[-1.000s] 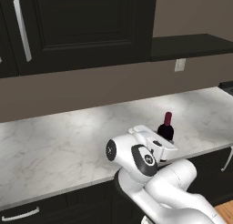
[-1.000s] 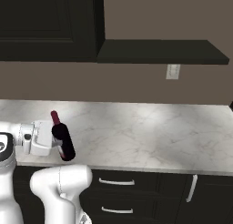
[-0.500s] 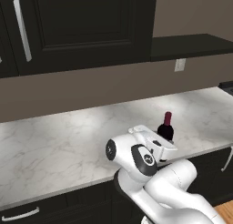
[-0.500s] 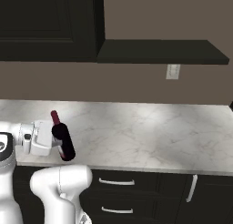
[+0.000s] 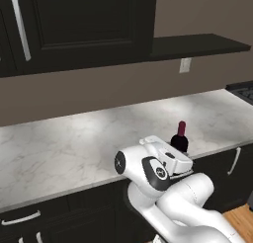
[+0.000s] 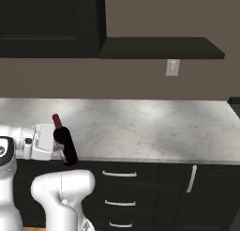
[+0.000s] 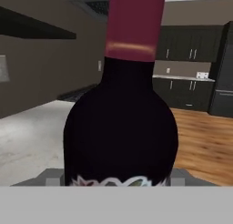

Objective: There is a wine glass and glass cup on the dining counter. Place the wine bottle next to the wine glass and the juice bottle next to the glass cup.

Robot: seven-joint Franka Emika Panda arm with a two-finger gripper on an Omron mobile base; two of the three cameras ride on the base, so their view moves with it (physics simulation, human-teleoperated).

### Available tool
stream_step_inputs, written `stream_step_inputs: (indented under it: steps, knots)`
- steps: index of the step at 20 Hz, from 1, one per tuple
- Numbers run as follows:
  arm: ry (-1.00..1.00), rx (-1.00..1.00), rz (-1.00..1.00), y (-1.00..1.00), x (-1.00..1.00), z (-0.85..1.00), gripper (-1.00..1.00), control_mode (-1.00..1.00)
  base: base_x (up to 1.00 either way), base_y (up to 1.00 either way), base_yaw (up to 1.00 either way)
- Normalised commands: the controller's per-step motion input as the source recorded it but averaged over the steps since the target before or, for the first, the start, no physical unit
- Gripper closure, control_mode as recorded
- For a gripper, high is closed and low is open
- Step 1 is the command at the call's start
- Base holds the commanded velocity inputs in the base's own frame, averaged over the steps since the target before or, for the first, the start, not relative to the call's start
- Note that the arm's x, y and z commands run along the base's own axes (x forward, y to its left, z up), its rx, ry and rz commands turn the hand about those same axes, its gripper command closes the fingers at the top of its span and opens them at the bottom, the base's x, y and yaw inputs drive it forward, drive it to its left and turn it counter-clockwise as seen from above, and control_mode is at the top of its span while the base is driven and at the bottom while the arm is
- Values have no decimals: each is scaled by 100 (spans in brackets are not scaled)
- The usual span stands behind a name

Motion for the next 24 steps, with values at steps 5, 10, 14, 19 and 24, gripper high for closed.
stream_step_inputs:
  steps: [5, 10, 14, 19, 24]
  knots:
    - [0, 0, 0, 0, 0, 0, 100, 100, -85, 10, -1]
    - [0, 0, 0, 0, 0, 0, 100, 100, -83, 9, -5]
    - [0, 0, 0, 0, 0, 0, 100, 100, -22, 11, -62]
    - [0, 0, 0, 0, 0, 0, 100, 100, -1, 4, -83]
    - [0, 0, 0, 0, 0, 0, 100, 100, -17, 5, -78]
